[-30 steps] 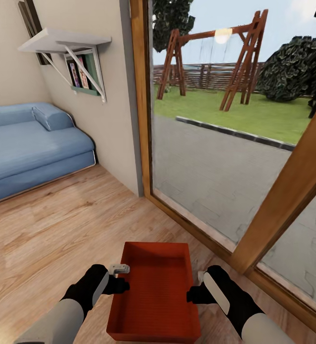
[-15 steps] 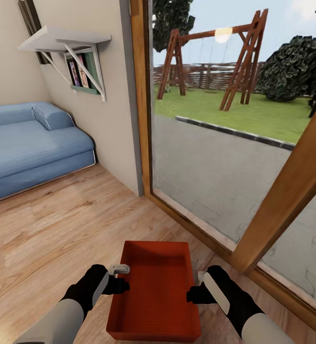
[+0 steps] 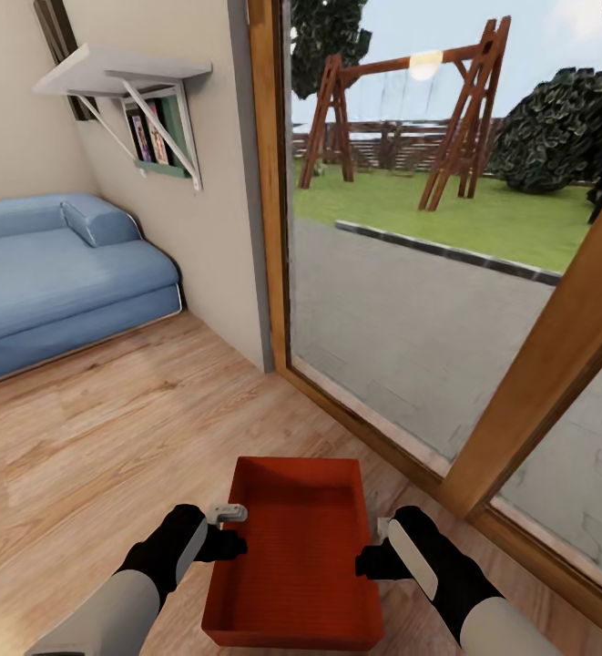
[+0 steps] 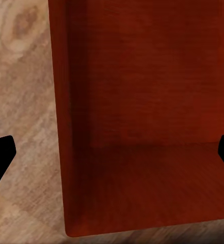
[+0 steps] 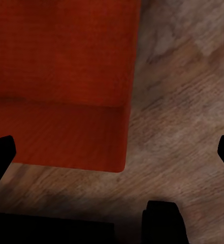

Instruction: Move the two storage containers from the living room to the garage. In the garage, place one container on the floor and stack the other container on top of it (either order is fine).

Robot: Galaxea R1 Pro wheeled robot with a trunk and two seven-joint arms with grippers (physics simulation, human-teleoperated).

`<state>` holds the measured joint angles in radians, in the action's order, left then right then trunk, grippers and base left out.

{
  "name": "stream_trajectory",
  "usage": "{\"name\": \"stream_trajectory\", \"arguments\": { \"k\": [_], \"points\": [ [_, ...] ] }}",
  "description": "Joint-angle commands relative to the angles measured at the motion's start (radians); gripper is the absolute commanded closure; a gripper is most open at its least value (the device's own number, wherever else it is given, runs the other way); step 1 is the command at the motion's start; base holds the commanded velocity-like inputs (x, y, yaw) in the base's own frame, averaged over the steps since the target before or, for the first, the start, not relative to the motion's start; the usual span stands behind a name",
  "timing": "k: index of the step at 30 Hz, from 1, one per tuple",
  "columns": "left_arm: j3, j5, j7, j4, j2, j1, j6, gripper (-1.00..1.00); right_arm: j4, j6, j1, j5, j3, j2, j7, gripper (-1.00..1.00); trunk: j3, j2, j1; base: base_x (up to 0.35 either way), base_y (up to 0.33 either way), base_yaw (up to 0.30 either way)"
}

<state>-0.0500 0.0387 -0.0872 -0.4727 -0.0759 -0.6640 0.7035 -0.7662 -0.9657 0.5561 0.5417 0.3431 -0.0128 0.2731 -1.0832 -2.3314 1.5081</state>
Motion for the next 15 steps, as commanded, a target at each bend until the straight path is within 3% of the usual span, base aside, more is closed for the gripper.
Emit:
{"name": "stream_trajectory", "arguments": {
  "k": [1, 7, 15],
  "points": [
    [-0.005, 0.005, -0.005, -0.002, -0.001, 0.0, 0.005, -1.0, -0.001, -0.002, 0.001, 0.011, 0.005, -0.002, 0.009, -1.0, -0.001, -0.001, 0.0, 0.0, 0.0, 0.0],
    [-0.005, 0.004, -0.006, -0.001, -0.001, 0.0, 0.005, -1.0, -0.001, -0.002, 0.001, 0.011, 0.006, -0.001, 0.01, -1.0, -0.001, -0.001, 0.0, 0.0, 0.0, 0.0],
    [-0.005, 0.004, -0.005, -0.001, -0.001, 0.0, 0.005, -1.0, -0.002, -0.002, 0.001, 0.01, 0.006, -0.001, 0.009, -1.0, -0.02, -0.043, 0.023, 0.0, 0.0, 0.0]
  ]
}}
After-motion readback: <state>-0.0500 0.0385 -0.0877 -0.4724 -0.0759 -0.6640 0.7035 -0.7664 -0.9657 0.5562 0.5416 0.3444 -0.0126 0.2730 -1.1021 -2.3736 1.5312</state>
